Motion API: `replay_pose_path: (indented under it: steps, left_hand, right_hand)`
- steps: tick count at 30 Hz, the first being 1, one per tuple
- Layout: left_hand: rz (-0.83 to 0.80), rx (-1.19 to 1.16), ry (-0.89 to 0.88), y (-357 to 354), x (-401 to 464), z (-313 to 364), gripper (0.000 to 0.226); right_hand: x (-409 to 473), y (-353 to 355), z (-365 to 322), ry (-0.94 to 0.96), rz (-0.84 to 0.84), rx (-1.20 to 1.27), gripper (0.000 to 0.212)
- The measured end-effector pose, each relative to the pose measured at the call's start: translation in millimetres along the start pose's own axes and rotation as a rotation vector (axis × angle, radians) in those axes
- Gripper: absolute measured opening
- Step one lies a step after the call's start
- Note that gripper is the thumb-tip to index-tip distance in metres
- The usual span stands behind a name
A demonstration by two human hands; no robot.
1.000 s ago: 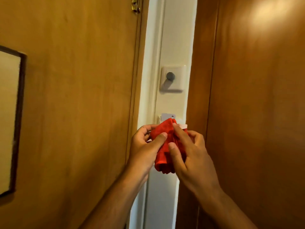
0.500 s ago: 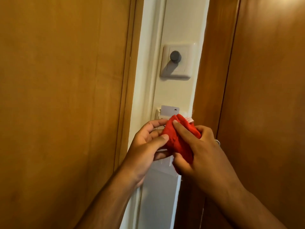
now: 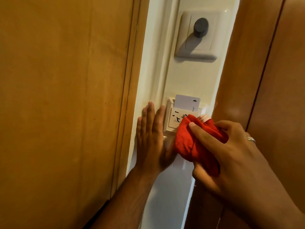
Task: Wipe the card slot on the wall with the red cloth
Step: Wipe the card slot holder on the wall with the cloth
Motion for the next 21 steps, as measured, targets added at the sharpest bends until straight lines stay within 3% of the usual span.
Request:
replay_pose_path:
  steps: [4, 9, 15, 21]
  left_hand:
    - [0.100, -0.016, -0.047, -9, -4, -8, 0.079]
    - [0.108, -0.025, -0.035, -11, -2, -7, 0.089]
    - [0.122, -0.020, -0.028, -12, -3, -5, 0.084]
    - [0.121, 0.025, -0.017, -10, -3, -4, 0.084]
  right_hand:
    - [15, -7, -4, 0.049, -0.003, -0.125, 0.077]
    - [43, -2, -12, 0.067, 0.010, -0.239, 0.069]
    - [48, 0, -27, 0.139, -0.132, -0.383, 0.056]
    - [57, 7, -29, 0.170, -0.081, -0.515, 0.055]
Point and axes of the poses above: each hand's wrist, its own x-axis towards the middle knuckle, its own y-axis out of the back of the hand, z = x × y, the point moved 2 cm from there along x, towards the middle knuckle, and after that the axes turned 11 degrees about -y, right-handed, at the moved point
